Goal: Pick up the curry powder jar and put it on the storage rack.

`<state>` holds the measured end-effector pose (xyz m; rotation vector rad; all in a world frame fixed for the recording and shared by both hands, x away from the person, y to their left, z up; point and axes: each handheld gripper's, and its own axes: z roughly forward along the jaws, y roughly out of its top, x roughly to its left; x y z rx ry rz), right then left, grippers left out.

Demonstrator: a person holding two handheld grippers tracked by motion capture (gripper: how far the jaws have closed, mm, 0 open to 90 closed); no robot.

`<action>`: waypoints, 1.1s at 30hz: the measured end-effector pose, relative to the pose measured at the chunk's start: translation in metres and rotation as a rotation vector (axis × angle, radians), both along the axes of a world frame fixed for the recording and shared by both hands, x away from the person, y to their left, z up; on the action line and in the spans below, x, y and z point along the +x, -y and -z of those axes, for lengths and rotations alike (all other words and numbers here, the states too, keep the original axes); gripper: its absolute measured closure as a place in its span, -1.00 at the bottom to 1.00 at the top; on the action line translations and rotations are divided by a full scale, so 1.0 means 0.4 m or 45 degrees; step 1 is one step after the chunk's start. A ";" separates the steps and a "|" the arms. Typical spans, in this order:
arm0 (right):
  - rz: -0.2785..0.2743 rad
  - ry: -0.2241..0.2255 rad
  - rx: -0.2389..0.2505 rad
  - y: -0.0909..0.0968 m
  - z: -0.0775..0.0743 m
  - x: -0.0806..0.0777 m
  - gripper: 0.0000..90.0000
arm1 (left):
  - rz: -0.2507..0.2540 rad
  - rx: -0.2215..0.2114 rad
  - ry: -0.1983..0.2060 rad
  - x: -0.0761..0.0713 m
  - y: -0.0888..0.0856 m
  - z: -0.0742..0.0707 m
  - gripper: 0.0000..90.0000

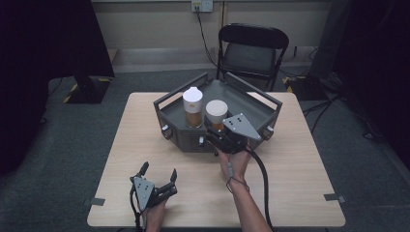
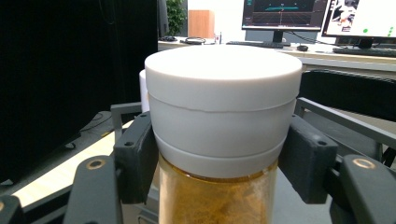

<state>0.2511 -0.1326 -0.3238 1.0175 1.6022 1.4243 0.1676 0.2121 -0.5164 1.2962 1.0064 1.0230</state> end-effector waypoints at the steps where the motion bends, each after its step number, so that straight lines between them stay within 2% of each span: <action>1: 0.003 -0.001 0.003 0.000 -0.001 0.003 -0.23 | 0.000 0.000 0.000 0.000 0.000 0.000 -0.98; 33: 0.051 0.016 -0.022 -0.013 -0.040 0.084 -0.23 | -0.002 0.000 0.000 0.000 0.001 0.000 -0.98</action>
